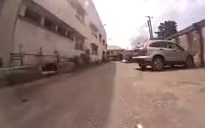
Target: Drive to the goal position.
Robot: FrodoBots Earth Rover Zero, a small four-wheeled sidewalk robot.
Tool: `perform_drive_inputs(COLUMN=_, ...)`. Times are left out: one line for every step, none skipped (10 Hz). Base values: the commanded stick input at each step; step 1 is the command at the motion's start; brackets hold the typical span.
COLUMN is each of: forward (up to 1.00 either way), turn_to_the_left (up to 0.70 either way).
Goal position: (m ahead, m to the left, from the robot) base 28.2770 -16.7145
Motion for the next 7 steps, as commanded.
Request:
perform_drive_inputs(forward=0.5, turn_to_the_left=0.0)
perform_drive_inputs(forward=0.5, turn_to_the_left=0.0)
perform_drive_inputs(forward=0.5, turn_to_the_left=0.0)
perform_drive_inputs(forward=0.5, turn_to_the_left=0.0)
perform_drive_inputs(forward=0.5, turn_to_the_left=0.0)
perform_drive_inputs(forward=0.5, turn_to_the_left=0.0)
perform_drive_inputs(forward=0.5, turn_to_the_left=0.0)
